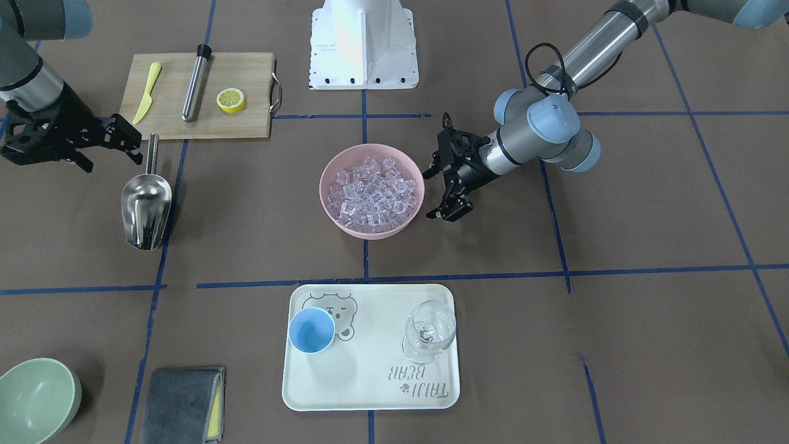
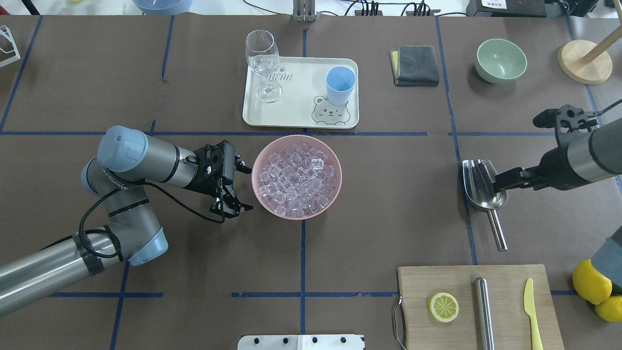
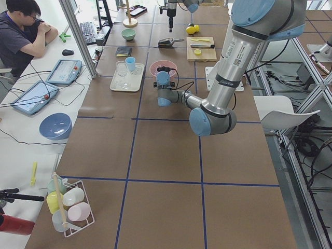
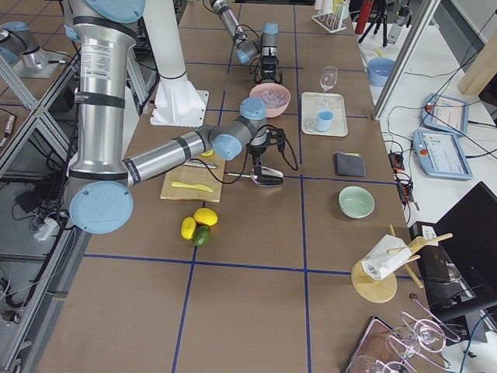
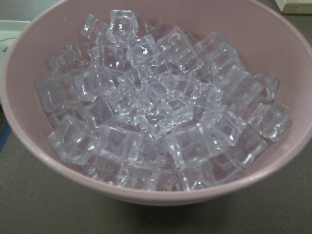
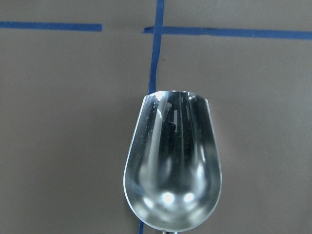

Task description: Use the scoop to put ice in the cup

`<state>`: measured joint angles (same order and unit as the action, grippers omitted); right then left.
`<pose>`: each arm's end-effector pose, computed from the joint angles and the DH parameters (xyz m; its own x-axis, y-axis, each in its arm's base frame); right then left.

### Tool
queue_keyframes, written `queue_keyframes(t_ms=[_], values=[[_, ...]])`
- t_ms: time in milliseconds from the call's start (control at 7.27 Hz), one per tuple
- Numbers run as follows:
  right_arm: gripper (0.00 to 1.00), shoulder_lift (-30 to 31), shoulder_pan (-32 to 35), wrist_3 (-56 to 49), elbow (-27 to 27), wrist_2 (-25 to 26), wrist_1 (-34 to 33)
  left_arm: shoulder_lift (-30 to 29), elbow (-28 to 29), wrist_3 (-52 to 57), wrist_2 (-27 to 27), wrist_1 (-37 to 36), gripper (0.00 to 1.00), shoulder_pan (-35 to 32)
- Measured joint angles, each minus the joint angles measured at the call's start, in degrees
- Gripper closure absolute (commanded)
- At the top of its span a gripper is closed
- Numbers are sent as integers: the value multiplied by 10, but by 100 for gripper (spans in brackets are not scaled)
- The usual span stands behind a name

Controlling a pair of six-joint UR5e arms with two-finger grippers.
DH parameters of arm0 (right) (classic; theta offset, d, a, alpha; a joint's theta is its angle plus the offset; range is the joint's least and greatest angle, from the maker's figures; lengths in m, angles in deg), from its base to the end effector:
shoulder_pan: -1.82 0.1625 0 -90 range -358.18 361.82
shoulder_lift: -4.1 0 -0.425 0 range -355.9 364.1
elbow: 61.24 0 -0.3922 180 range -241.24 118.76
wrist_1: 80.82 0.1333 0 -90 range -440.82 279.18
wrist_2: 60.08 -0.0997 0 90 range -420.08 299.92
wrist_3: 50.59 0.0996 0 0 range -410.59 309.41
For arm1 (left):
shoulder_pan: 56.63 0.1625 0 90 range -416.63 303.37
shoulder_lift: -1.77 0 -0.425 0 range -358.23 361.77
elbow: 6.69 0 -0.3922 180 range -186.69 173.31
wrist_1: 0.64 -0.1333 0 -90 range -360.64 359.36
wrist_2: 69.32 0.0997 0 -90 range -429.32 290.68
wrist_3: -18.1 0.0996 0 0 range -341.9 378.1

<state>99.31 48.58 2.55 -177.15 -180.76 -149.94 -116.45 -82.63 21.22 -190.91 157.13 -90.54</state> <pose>-0.2548 -0.3914 0.4450 0.6467 -0.0654 0.7600 -0.0083 0.9957 0.0927 0.5185 -0.4463 0.3542 0.0384 0.9991 -0.0195 -0.1188 0.0240 0.9926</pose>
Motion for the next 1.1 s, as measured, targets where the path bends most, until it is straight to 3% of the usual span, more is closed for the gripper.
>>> queue_keyframes(t_ms=[550,825,1100], values=[[15,6,-76,41,16,27,-6,-1,-1,0,0,1,0,0],[38,14,-90,42,24,23,-7,-1,-1,0,0,1,0,0],[41,18,-100,42,27,22,-9,-1,-1,0,0,1,0,0]])
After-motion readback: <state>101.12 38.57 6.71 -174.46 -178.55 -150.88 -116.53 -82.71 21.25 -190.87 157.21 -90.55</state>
